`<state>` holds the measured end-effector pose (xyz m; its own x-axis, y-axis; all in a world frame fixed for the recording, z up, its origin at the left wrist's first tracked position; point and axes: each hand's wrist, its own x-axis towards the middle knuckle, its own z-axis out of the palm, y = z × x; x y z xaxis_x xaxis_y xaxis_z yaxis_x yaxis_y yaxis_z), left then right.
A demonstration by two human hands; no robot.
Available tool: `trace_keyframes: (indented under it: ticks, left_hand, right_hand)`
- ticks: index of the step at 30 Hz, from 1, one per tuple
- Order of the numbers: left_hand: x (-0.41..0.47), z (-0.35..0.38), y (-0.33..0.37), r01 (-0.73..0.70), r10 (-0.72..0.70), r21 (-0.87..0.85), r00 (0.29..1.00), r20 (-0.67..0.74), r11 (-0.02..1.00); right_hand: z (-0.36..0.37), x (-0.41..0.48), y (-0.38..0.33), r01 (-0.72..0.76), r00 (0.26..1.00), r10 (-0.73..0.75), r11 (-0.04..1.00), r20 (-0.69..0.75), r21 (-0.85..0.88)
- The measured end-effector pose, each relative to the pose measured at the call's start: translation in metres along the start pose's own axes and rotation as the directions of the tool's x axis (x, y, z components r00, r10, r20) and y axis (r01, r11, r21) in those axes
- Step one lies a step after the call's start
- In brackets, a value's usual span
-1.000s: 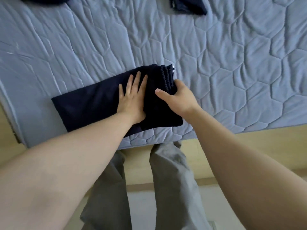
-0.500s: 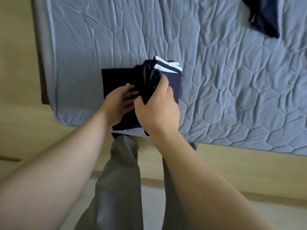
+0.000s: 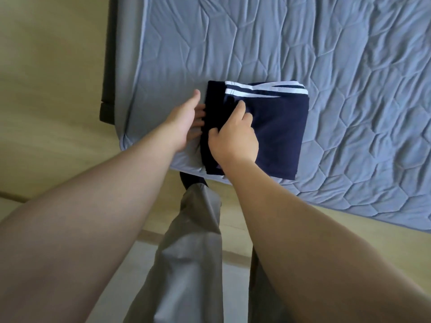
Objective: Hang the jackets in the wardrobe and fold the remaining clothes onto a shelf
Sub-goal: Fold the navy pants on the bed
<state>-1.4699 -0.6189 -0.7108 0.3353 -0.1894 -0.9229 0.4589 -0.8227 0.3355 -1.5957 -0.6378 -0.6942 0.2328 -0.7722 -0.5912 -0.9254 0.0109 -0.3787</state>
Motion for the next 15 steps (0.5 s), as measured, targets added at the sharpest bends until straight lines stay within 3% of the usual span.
trace_keyframes:
  ticks: [4, 8, 12, 15]
  left_hand:
    - [0.010, -0.003, -0.004, 0.006, -0.006, 0.013, 0.999, 0.038, 1.000]
    - [0.017, -0.007, -0.005, 0.030, -0.056, 0.158, 0.985, 0.165, 0.987]
    - [0.023, 0.003, -0.001, -0.021, -0.022, 0.307, 0.990, 0.136, 0.952]
    - [0.026, 0.015, -0.003, -0.108, 0.076, 0.413, 0.993, 0.092, 0.905]
  right_hand:
    - [0.014, 0.002, -0.001, 0.009, 1.000, -0.009, 1.000, -0.005, 0.002]
    - [0.029, -0.011, 0.005, 0.086, 0.980, -0.104, 0.990, 0.168, 0.110]
    - [0.032, -0.033, 0.021, 0.062, 0.987, -0.104, 0.948, 0.119, 0.312]
    - [0.032, -0.046, 0.033, -0.031, 0.997, -0.003, 0.879, 0.071, 0.475]
